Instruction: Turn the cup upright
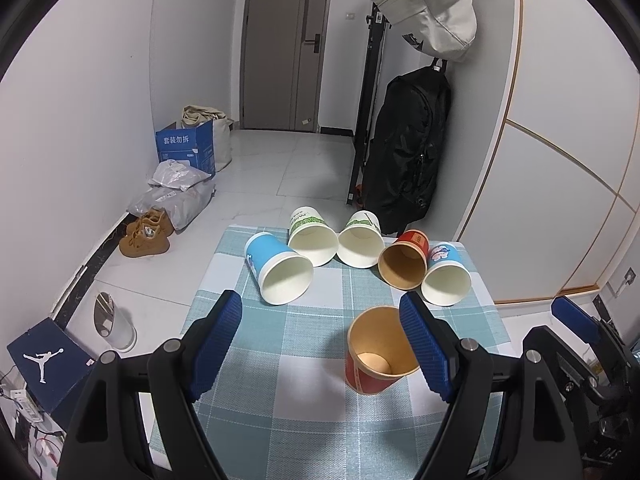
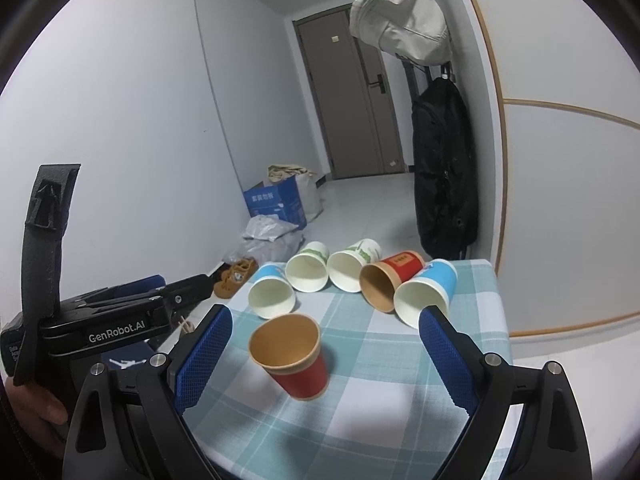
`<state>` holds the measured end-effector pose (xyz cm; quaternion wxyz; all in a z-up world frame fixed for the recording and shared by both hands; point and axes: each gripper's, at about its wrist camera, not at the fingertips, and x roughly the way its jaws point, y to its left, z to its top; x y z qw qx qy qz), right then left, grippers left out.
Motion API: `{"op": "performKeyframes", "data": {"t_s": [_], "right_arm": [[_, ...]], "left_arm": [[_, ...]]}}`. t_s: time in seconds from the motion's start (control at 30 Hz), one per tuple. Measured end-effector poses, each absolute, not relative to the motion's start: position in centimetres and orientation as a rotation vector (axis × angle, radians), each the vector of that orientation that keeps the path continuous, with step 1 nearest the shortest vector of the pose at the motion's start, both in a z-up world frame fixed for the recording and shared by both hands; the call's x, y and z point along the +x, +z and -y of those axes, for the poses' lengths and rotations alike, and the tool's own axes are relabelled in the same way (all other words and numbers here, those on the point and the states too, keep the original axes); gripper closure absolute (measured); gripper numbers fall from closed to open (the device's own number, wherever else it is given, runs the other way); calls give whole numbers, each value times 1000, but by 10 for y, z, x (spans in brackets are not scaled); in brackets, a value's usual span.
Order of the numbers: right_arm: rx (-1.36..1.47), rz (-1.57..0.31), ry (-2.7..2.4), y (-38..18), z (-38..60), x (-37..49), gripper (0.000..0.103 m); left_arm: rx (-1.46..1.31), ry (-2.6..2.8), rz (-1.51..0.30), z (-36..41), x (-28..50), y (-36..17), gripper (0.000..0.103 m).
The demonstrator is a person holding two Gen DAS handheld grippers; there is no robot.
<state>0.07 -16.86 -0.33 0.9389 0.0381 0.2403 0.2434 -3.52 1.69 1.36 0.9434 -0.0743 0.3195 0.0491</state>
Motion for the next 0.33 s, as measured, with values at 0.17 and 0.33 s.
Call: {"op": "performKeyframes", "data": {"t_s": [0.17, 0.33], "right_arm": [[78, -490, 496, -3, 169, 0, 8], [86, -506, 495, -6, 169, 3, 6]], "left_arm": [[-158, 82, -652, -16, -36, 13, 25], [-185, 100, -643, -21, -36, 14, 25]]}}
